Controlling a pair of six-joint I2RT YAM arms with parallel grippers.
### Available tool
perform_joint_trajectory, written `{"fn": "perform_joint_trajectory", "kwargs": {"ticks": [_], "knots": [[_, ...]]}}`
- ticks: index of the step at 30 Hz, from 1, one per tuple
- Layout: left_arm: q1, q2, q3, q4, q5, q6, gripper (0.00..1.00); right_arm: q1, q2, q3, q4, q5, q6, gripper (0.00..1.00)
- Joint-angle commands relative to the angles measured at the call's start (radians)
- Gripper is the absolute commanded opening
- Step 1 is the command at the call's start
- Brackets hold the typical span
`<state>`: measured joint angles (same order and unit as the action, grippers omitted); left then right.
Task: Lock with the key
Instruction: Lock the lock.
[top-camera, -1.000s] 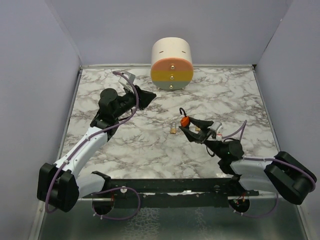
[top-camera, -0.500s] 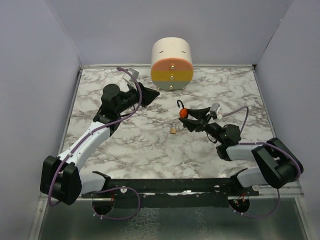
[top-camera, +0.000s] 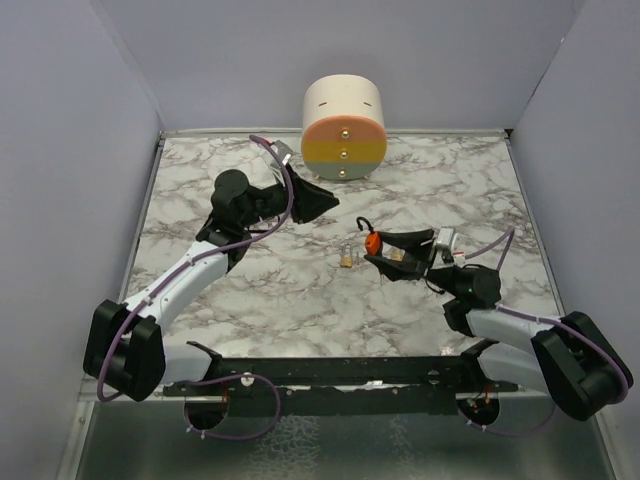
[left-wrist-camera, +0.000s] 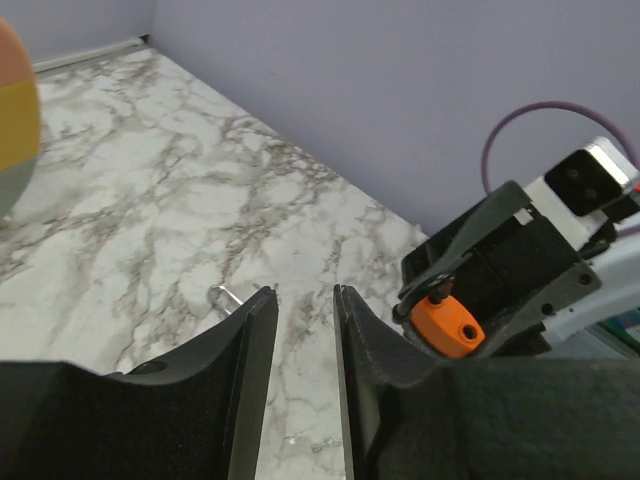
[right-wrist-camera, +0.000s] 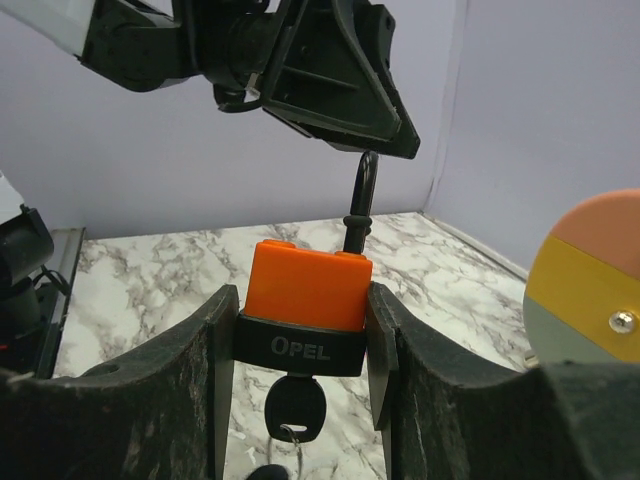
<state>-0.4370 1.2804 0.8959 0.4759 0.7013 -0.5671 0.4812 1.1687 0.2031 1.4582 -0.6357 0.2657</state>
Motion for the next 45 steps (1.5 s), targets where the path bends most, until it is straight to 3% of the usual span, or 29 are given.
{"fn": "perform_joint_trajectory", "kwargs": {"ticks": [1, 6, 8, 10, 30, 45], "knots": [[-0.035, -0.019, 0.02, 0.163, 0.177, -0.037, 0.35, -0.004, -0.032, -0.009, 0.319, -0.071, -0.021, 0.01], [-0.075, -0.017, 0.024, 0.203, 0.29, -0.016, 0.44, -0.003, -0.039, -0.008, 0.319, -0.09, -0.013, 0.01], [-0.091, -0.013, 0.023, 0.205, 0.319, -0.005, 0.56, -0.004, -0.046, -0.011, 0.319, -0.088, -0.013, 0.01], [-0.1, -0.013, 0.014, 0.207, 0.325, 0.008, 0.6, -0.003, -0.058, -0.015, 0.318, -0.082, -0.013, 0.01], [-0.117, 0.029, -0.005, 0.236, 0.248, 0.035, 0.54, -0.003, -0.084, -0.006, 0.319, -0.087, 0.052, 0.01], [-0.146, 0.077, 0.011, 0.256, 0.247, 0.023, 0.44, -0.003, -0.066, 0.007, 0.319, -0.088, 0.064, 0.01]]}}
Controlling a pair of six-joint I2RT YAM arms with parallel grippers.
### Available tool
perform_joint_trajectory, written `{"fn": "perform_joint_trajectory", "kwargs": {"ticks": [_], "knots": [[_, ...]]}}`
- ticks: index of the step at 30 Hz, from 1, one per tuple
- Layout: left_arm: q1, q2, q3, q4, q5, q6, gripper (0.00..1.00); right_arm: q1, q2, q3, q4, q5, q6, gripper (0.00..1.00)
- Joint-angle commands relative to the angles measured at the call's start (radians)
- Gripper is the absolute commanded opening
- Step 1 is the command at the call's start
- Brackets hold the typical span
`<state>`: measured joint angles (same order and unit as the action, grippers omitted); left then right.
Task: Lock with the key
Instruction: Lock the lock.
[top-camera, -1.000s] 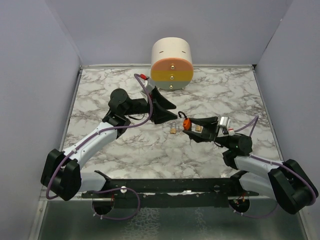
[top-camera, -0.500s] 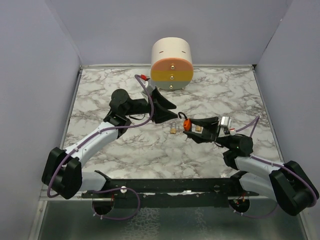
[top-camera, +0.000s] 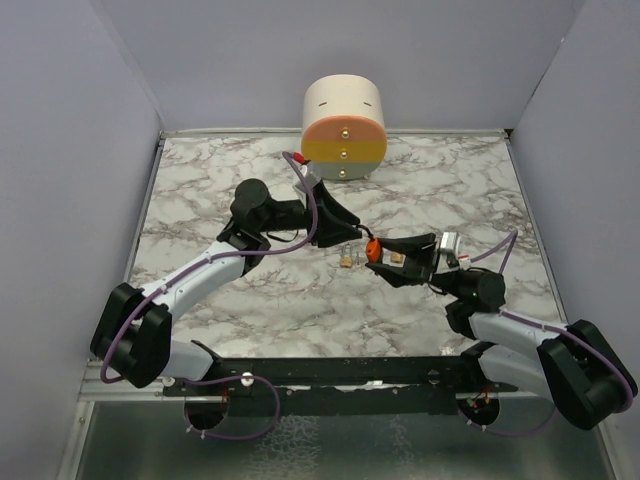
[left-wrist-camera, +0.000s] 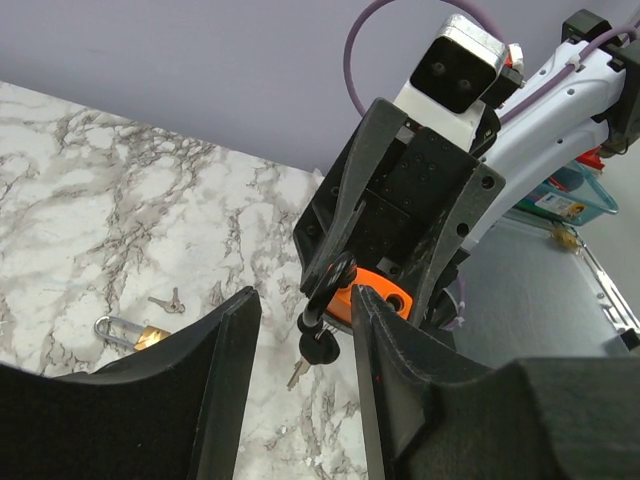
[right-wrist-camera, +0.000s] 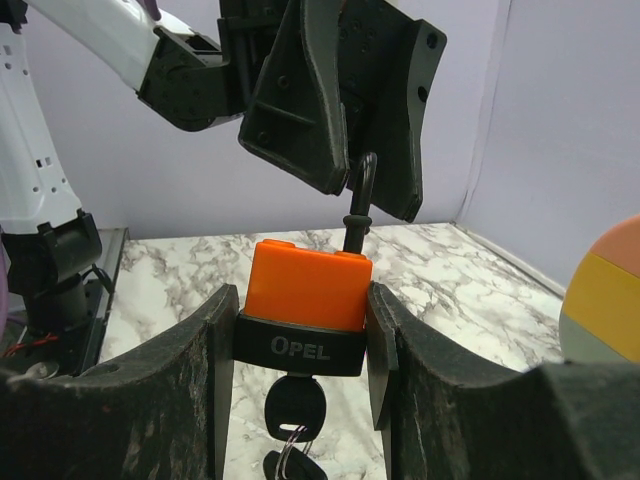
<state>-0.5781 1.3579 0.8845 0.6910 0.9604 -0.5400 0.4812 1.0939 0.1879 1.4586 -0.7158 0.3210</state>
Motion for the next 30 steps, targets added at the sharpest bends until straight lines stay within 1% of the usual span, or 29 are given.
{"fn": "perform_joint_trajectory", "kwargs": {"ticks": [1, 8, 16, 23, 27, 30], "knots": [[-0.006, 0.001, 0.022, 0.041, -0.013, -0.004, 0.43, -0.003, 0.009, 0.023, 0.318, -0.01, 0.01, 0.01], [-0.015, 0.009, 0.021, 0.047, -0.02, -0.018, 0.32, -0.003, 0.015, 0.022, 0.318, -0.001, 0.004, 0.01], [-0.029, 0.03, 0.018, 0.048, -0.014, -0.025, 0.3, -0.004, 0.021, 0.034, 0.319, 0.005, 0.0, 0.01], [-0.032, 0.031, 0.022, 0.049, -0.004, -0.021, 0.12, -0.003, 0.019, 0.033, 0.314, 0.007, -0.004, 0.01], [-0.032, 0.021, 0.027, 0.048, -0.028, -0.044, 0.01, -0.003, 0.015, 0.037, 0.265, -0.003, -0.034, 0.01], [-0.034, 0.019, 0.037, 0.048, -0.055, -0.083, 0.0, -0.003, 0.008, 0.051, 0.17, -0.016, -0.083, 0.01]]}}
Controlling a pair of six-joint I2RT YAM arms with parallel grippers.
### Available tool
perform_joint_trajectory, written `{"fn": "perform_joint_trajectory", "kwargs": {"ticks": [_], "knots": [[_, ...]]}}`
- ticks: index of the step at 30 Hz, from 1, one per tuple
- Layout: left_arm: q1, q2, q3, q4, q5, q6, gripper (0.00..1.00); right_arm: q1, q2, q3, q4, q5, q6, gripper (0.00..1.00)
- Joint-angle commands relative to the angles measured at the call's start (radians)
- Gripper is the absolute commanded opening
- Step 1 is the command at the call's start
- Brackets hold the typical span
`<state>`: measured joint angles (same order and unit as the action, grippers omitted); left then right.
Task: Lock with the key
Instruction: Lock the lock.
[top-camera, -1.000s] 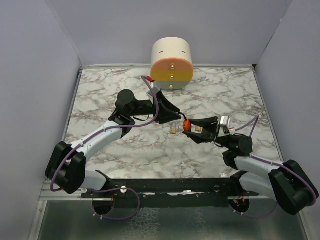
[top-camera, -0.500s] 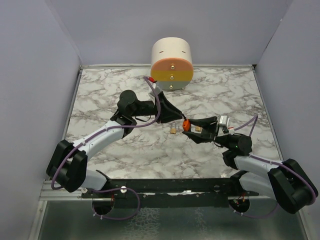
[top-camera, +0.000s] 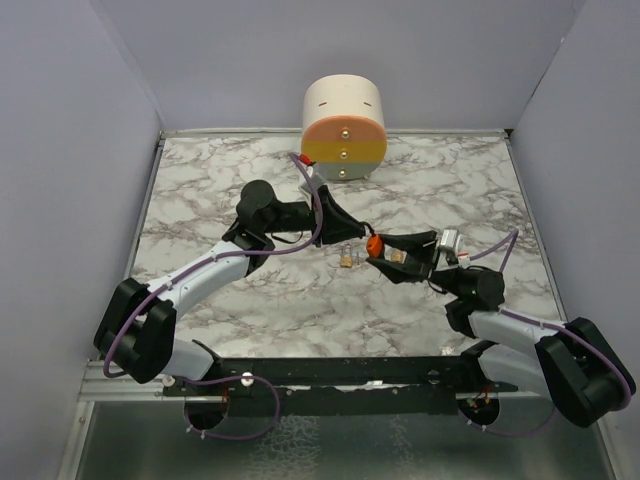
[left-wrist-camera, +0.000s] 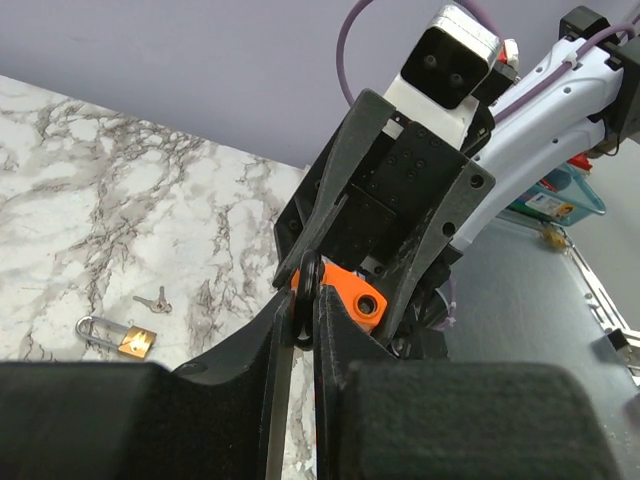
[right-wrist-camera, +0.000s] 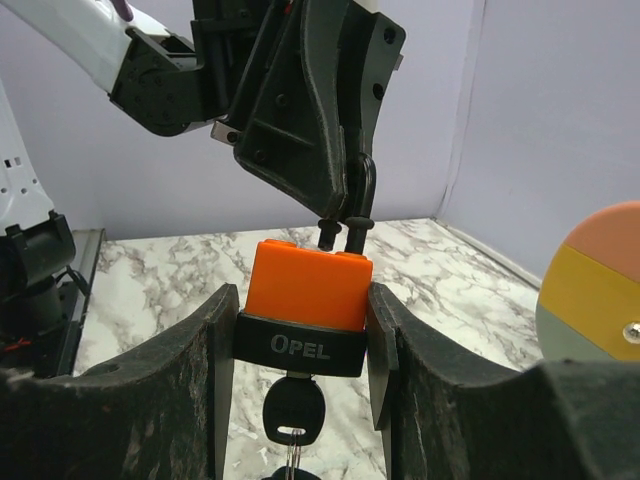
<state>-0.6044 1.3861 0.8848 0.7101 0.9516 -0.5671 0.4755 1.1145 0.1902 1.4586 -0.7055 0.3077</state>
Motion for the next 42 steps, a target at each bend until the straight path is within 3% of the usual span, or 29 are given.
{"fn": "perform_joint_trajectory", "kwargs": {"ticks": [1, 7, 11, 15, 26, 42], "knots": [[-0.008, -0.008, 0.039, 0.03, -0.059, -0.07, 0.0, 0.003, -0.015, 0.054, 0.137, -0.029, -0.087, 0.01], [-0.01, -0.007, 0.04, 0.029, -0.134, -0.113, 0.0, 0.047, -0.058, 0.081, -0.051, 0.019, -0.232, 0.01], [-0.015, -0.017, 0.039, 0.028, -0.176, -0.124, 0.0, 0.16, -0.098, 0.127, -0.235, 0.14, -0.414, 0.01], [-0.021, -0.036, 0.042, 0.013, -0.208, -0.119, 0.0, 0.257, -0.087, 0.168, -0.305, 0.258, -0.537, 0.01], [-0.057, -0.108, 0.055, -0.173, -0.357, 0.001, 0.0, 0.417, -0.016, 0.231, -0.326, 0.484, -0.711, 0.01], [-0.122, -0.146, 0.016, -0.259, -0.459, 0.097, 0.0, 0.467, -0.004, 0.259, -0.233, 0.575, -0.685, 0.01]]}}
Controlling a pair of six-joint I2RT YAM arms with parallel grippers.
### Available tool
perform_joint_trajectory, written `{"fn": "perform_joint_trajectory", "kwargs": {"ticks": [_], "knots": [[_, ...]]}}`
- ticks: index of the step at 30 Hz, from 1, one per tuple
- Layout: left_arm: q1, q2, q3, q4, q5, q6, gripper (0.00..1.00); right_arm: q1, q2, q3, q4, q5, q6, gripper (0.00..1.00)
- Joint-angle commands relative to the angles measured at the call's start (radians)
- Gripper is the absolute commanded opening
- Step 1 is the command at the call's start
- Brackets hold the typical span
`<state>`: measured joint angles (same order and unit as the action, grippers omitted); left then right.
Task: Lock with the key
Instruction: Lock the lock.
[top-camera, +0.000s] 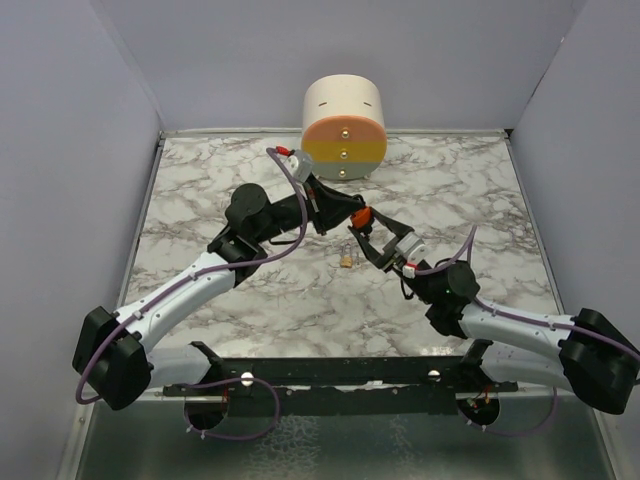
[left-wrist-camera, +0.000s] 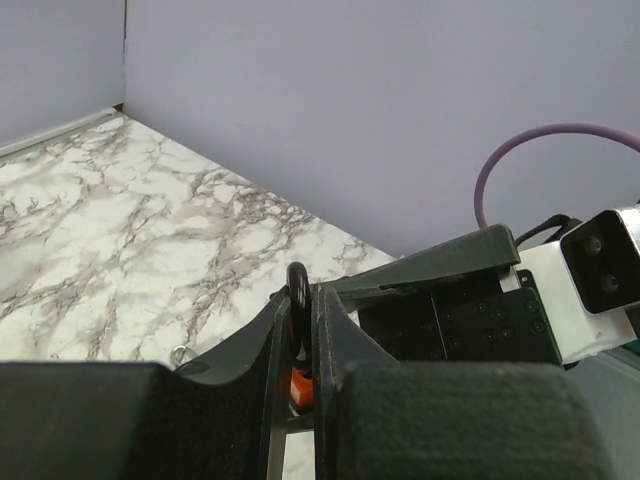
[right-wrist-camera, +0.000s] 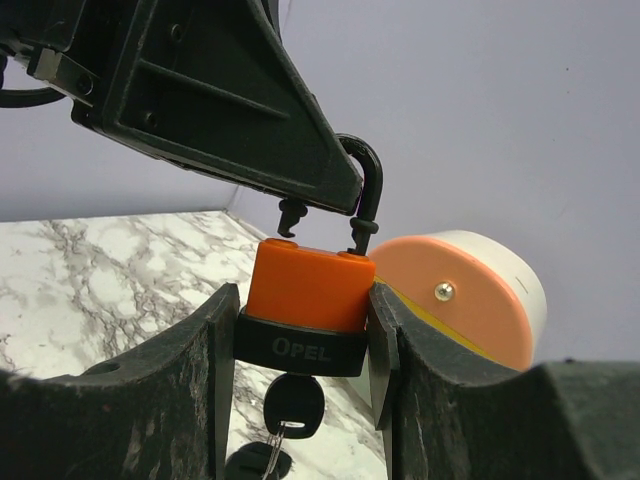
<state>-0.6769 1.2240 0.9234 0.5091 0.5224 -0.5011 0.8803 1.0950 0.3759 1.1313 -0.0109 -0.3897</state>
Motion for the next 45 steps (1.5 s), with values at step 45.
{"fn": "perform_joint_trajectory", "kwargs": {"ticks": [45], "knots": [[-0.182, 0.033, -0.315, -0.005, -0.242, 0.102, 0.0, 0.155, -0.02, 0.284, 0.197, 0.036, -0.144, 0.01]]}}
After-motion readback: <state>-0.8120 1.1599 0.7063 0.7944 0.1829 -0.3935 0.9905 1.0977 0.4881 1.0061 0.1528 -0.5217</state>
